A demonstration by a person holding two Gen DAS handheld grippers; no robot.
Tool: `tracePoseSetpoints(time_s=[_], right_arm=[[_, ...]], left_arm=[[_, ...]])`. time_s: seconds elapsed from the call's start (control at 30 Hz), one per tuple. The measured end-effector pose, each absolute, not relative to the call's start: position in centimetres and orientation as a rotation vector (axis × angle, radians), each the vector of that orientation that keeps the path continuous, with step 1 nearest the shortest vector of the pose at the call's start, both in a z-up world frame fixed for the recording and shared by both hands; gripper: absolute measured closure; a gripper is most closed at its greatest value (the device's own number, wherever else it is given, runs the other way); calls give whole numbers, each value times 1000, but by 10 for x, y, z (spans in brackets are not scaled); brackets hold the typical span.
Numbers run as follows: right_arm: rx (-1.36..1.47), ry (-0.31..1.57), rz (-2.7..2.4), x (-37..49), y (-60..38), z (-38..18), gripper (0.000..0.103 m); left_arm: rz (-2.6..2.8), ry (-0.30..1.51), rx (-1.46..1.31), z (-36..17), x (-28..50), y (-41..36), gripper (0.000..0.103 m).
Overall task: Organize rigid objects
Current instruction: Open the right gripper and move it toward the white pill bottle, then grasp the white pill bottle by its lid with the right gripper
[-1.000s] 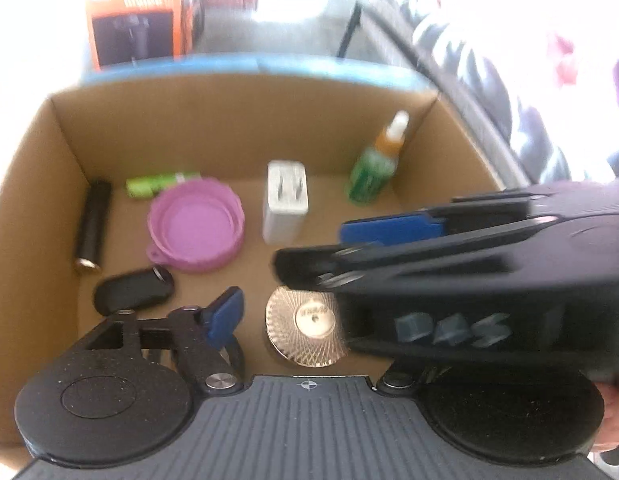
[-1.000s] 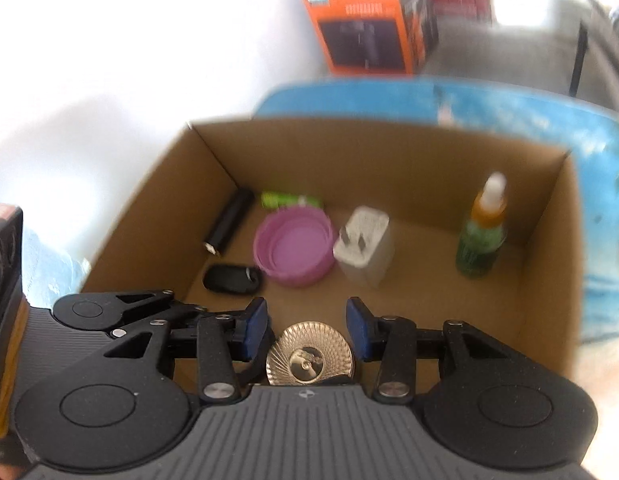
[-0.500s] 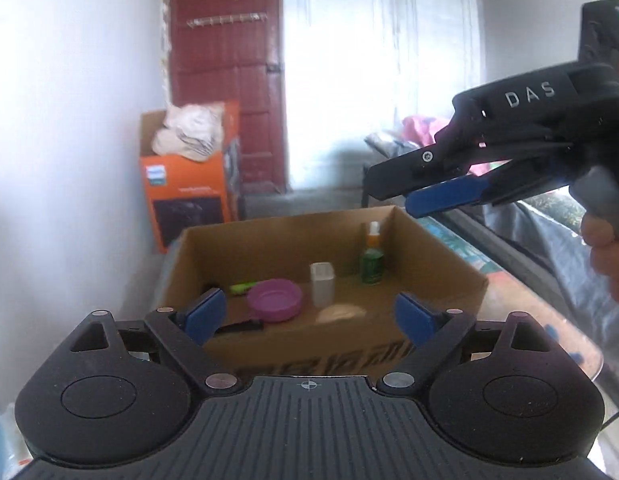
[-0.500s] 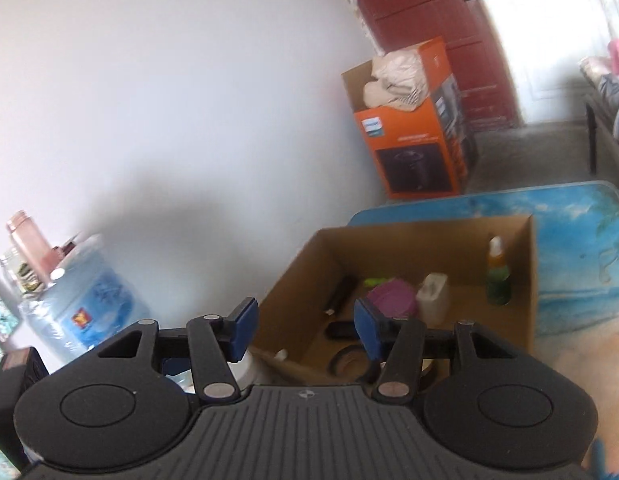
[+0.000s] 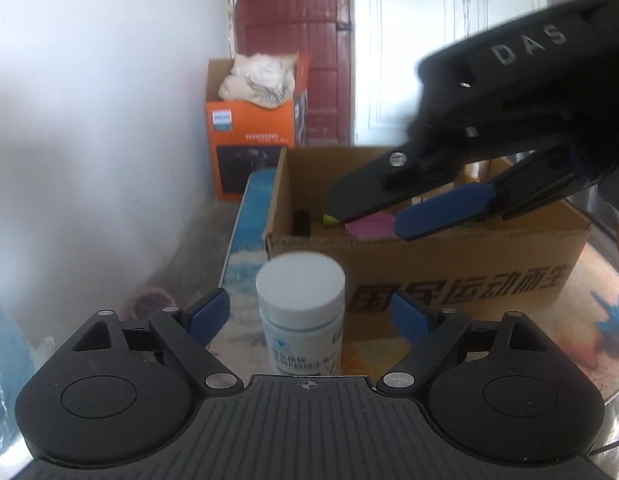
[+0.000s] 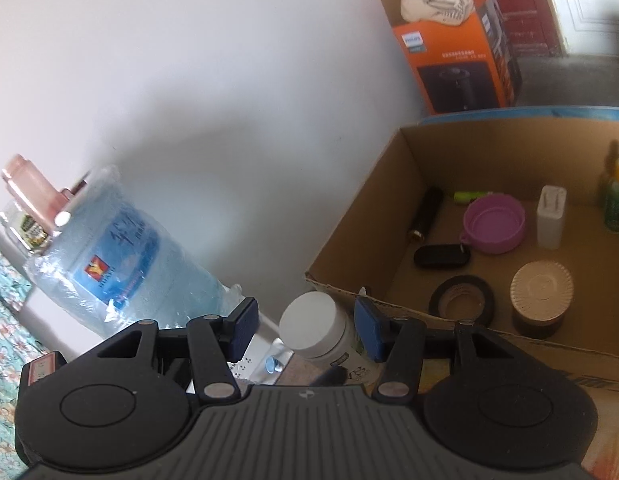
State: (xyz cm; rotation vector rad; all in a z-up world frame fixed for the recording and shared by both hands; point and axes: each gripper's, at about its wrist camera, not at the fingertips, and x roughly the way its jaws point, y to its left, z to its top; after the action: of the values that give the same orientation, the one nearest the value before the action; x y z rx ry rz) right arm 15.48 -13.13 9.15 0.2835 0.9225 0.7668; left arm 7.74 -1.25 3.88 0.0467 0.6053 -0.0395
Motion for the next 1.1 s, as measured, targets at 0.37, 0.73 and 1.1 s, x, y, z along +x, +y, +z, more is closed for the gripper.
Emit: tracePoseSetpoints(time_s=[0.37, 0.73, 1.1], right_arm=[[246, 966, 745, 163, -107, 60, 57], [268, 930, 814, 147, -113, 80, 65], [290, 670, 876, 119, -145, 162, 64]], left_arm=[[-38, 641, 23, 27, 88, -1, 50], [-26, 617, 37, 40, 74, -5, 50], [-37, 451, 126, 116, 56, -27, 50]])
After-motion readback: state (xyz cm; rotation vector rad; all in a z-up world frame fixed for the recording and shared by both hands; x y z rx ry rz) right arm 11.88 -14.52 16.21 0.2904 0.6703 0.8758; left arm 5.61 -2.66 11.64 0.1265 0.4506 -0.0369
